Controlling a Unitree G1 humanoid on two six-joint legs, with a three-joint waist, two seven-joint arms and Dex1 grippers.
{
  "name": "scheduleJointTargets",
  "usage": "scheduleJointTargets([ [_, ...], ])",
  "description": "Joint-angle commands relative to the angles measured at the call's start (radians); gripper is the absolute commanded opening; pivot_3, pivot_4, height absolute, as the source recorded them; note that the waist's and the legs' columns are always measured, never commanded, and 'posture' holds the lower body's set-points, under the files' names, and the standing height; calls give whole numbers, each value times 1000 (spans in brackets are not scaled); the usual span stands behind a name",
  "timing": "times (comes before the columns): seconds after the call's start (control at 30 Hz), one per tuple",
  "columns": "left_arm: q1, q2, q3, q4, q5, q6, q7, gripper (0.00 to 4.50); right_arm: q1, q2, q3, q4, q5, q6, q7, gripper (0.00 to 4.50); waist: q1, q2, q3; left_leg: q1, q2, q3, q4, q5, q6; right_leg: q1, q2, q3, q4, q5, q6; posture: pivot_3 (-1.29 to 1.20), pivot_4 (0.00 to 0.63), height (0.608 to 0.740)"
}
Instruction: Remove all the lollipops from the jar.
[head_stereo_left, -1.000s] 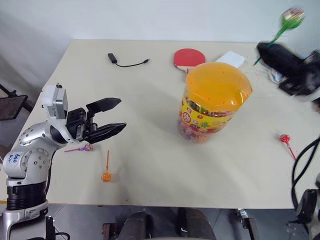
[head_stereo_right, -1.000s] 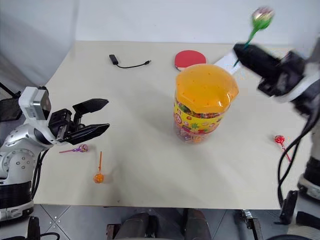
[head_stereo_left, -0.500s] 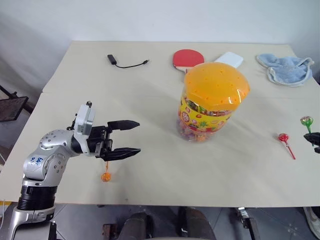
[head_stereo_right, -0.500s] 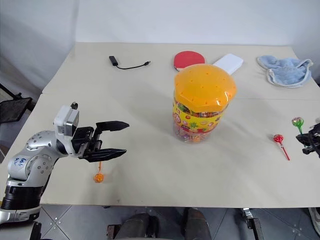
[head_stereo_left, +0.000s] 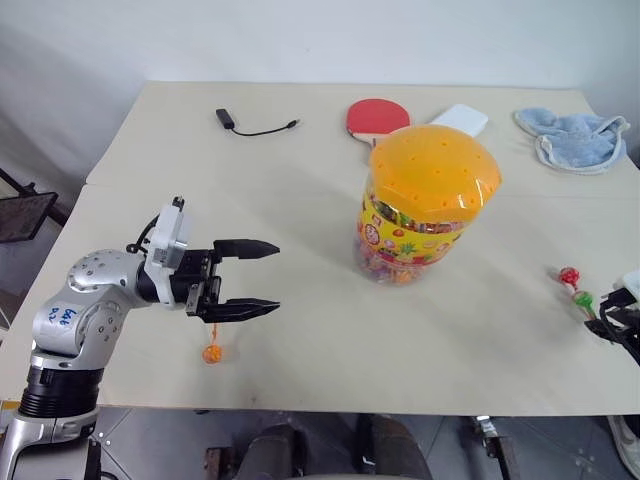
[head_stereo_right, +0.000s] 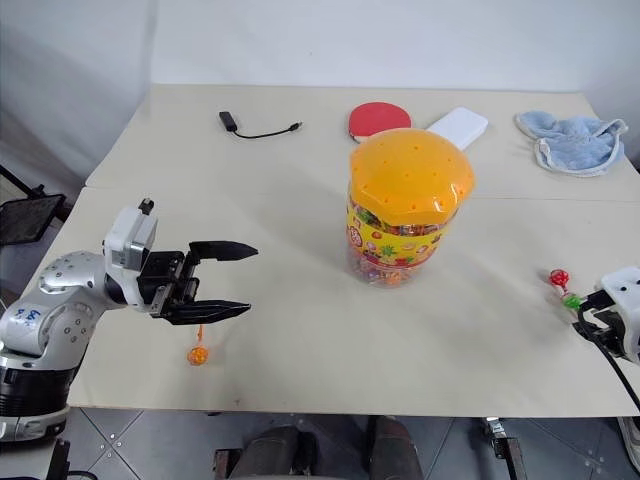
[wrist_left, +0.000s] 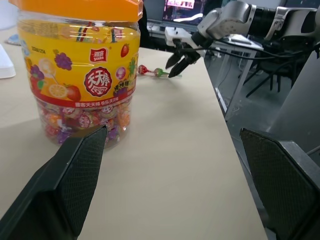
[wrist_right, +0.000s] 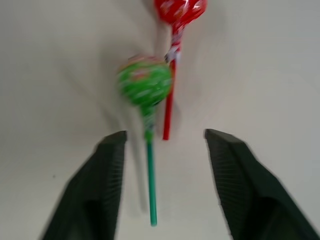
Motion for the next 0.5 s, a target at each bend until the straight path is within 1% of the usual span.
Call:
scheduleJointTargets([
  [0.03,-7,12,53,-21,-33,11,15,4500,-16,4,-29,11,-4,-35,15,3750,1,0,0,0,0,0,0,0,0,0,0,0,0,0,0,0,150,740],
  [0.1,8,13,82,-14,-33,9,31,4500,-13,0,-76,15,22,-103,74,4340,3,0,0,0,0,0,0,0,0,0,0,0,0,0,0,0,150,740],
  [0.13,19,17,94,-2,-15,-5,39,4500,-12,5,-112,14,45,-162,120,4470,3,0,0,0,0,0,0,0,0,0,0,0,0,0,0,0,150,740],
  [0.17,30,21,103,10,1,-18,40,4500,-10,12,-141,12,66,-213,161,4470,2,0,0,0,0,0,0,0,0,0,0,0,0,0,0,0,150,740],
  [0.23,65,38,129,44,44,-35,65,4500,-5,32,-219,-12,140,-338,294,4470,1,0,0,0,0,0,0,0,0,0,1,-1,-1,0,0,0,150,740],
  [0.27,89,47,142,65,64,-60,59,4500,-23,60,-256,-31,199,-399,358,4470,1,0,0,1,0,0,-1,0,0,0,1,-1,-1,0,0,0,150,740],
  [0.33,119,60,157,103,100,-112,46,4500,-63,104,-290,-53,269,-473,415,4470,-3,-1,1,3,1,1,-2,0,0,2,2,-2,-1,0,0,0,150,740],
  [0.43,170,84,184,146,170,-187,64,4500,-111,124,-273,-119,335,-452,437,4470,-4,-2,1,5,1,2,-2,0,-1,3,1,0,-1,0,0,0,150,740],
  [0.5,223,91,240,167,189,-247,69,4500,-89,148,-210,-260,384,-461,499,4470,-4,-2,1,5,1,1,-2,-1,-1,3,0,1,0,0,0,0,150,740],
])
